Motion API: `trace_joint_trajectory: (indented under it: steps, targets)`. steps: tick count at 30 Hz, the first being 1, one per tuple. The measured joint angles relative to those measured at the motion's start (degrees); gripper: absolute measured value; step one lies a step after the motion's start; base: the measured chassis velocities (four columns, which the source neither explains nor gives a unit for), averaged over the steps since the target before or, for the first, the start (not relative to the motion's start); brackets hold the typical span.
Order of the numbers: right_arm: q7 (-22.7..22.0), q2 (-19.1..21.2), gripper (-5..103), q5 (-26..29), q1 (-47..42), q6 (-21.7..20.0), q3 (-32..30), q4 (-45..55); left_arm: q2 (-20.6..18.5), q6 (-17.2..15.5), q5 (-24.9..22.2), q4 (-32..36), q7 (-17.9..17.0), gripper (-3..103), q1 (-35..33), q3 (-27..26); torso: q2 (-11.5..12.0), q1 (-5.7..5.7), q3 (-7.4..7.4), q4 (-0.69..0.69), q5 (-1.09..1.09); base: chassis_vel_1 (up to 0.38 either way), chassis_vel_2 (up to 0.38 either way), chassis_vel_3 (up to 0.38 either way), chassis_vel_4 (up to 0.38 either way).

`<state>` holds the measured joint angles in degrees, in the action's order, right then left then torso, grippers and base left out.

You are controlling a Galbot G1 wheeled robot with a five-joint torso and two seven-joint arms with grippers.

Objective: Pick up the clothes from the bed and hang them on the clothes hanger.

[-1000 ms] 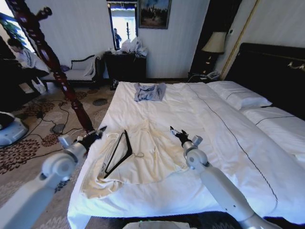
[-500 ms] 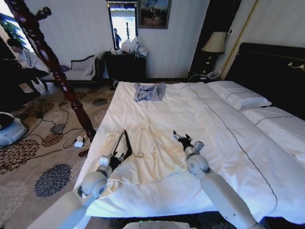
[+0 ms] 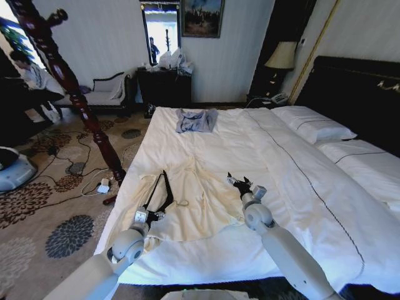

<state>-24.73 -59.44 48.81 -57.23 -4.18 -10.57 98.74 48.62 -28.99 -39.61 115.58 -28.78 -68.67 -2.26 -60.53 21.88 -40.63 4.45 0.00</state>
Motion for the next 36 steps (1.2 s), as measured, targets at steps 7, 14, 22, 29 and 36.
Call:
trace_joint_trajectory:
  steps: [7,14,22,29,36]
  targets:
    - [-0.69,0.29,100,-0.53,-0.72,-0.01,-0.43,-0.01,0.71,0.1,-0.11,0.03,0.37,63,-0.04,1.3,0.0,0.0,0.0,0.01,0.0,0.0,0.0,0.0,0.0]
    - [-1.04,0.51,100,-0.79,-1.26,-0.02,-0.67,0.0,1.03,-0.2,0.03,-0.69,0.33,44,-0.19,1.44,0.0,0.0,0.0,0.0,0.0,0.0,0.0,0.0,0.0]
    - [-1.36,0.49,100,-1.24,-1.65,-0.04,-0.64,-0.04,1.78,-0.7,0.02,-1.94,0.35,39,-0.35,1.42,0.0,0.0,0.0,0.01,0.0,0.0,0.0,0.0,0.0]
    - [-1.56,0.59,100,-1.4,-1.83,-0.05,-0.68,-0.12,2.36,-1.0,-0.27,-1.86,0.18,35,-0.08,1.23,0.0,0.0,0.0,0.0,0.0,0.0,0.0,0.0,0.0]
    - [-1.71,0.65,100,-1.68,-1.96,-0.05,-0.78,-0.31,2.25,-1.34,-2.73,-0.61,-0.74,47,-0.35,0.77,0.0,0.0,0.0,0.0,0.0,0.0,0.0,0.0,0.0]
